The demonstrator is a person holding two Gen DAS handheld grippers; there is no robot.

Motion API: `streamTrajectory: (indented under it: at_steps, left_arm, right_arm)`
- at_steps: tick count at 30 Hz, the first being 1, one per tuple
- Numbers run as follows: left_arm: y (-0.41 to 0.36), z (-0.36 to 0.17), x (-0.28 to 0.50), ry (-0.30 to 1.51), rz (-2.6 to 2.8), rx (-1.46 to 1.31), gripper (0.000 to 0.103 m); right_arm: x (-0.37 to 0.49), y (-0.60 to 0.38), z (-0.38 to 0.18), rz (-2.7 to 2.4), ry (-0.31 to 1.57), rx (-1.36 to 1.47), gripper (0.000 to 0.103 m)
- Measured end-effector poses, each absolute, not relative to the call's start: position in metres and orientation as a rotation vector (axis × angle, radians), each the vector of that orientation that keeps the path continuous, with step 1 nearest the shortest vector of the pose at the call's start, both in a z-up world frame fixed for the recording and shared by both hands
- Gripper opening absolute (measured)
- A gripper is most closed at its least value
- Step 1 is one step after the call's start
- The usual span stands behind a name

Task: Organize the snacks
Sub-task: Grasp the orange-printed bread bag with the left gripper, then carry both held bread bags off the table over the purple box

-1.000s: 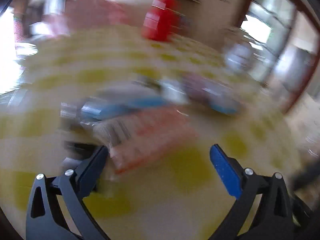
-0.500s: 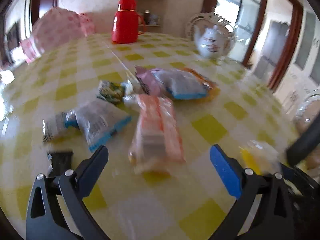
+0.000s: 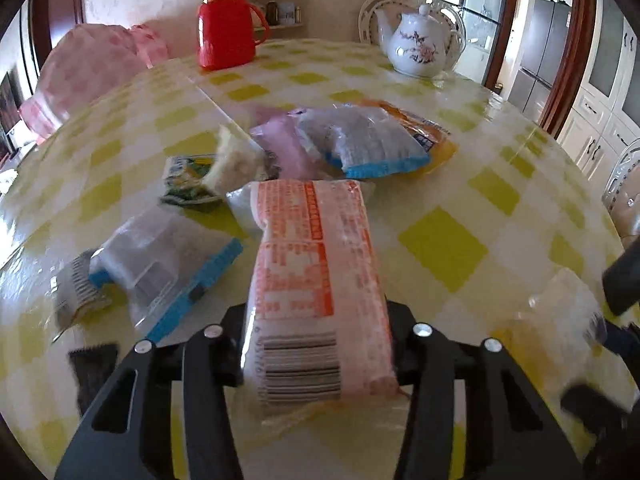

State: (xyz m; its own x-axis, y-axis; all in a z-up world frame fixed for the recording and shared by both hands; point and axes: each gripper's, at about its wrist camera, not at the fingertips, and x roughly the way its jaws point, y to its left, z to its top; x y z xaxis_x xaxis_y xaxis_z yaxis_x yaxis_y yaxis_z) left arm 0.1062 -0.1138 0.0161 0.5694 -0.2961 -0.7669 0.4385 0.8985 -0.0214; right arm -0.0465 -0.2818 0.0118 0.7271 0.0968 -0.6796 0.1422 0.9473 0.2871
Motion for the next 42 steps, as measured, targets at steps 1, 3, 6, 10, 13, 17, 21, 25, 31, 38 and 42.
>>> streamTrajectory:
  at_steps: [1, 3, 6, 10, 13, 17, 21, 25, 31, 38, 42]
  left_arm:
    - [-0.113, 0.02, 0.102, 0.851, -0.432, 0.177, 0.048]
    - [-0.105, 0.03, 0.093, 0.824, -0.428, 0.146, 0.048]
    - [-0.092, 0.043, 0.076, 0.802, -0.443, 0.101, 0.048]
    - [-0.077, 0.038, 0.062, 0.82, -0.45, 0.056, 0.048]
    - [-0.067, 0.034, 0.052, 0.829, -0.459, 0.009, 0.048]
    - [-0.062, 0.035, 0.041, 0.813, -0.455, -0.008, 0.048]
    - [-0.065, 0.033, 0.035, 0.813, -0.46, 0.004, 0.048]
    - [-0.065, 0.032, 0.031, 0.809, -0.458, 0.002, 0.048]
    - [-0.054, 0.028, 0.017, 0.819, -0.444, -0.047, 0.048]
    - [-0.036, 0.036, -0.018, 0.773, -0.395, -0.103, 0.048]
    - [-0.028, 0.039, -0.046, 0.754, -0.348, -0.084, 0.048]
  right_arm:
    - [-0.046, -0.283, 0.011, -0.029, 0.76, 0.339, 0.088]
    - [-0.044, -0.282, 0.01, -0.025, 0.773, 0.337, 0.088]
    - [-0.03, -0.273, 0.002, 0.0, 0.854, 0.303, 0.089]
    - [-0.009, -0.255, 0.0, -0.02, 0.899, 0.171, 0.09]
    - [0.008, -0.248, -0.002, -0.05, 0.92, 0.1, 0.089]
    - [-0.004, -0.254, 0.008, -0.024, 0.828, 0.135, 0.065]
    - [-0.026, -0.267, 0.023, 0.052, 0.694, 0.219, 0.064]
    - [-0.026, -0.271, 0.022, 0.035, 0.697, 0.235, 0.064]
    - [-0.033, -0.274, 0.019, 0.023, 0.711, 0.279, 0.064]
    - [-0.074, -0.265, 0.016, 0.095, 0.702, 0.413, 0.064]
    - [-0.089, -0.254, 0.017, 0.124, 0.708, 0.414, 0.064]
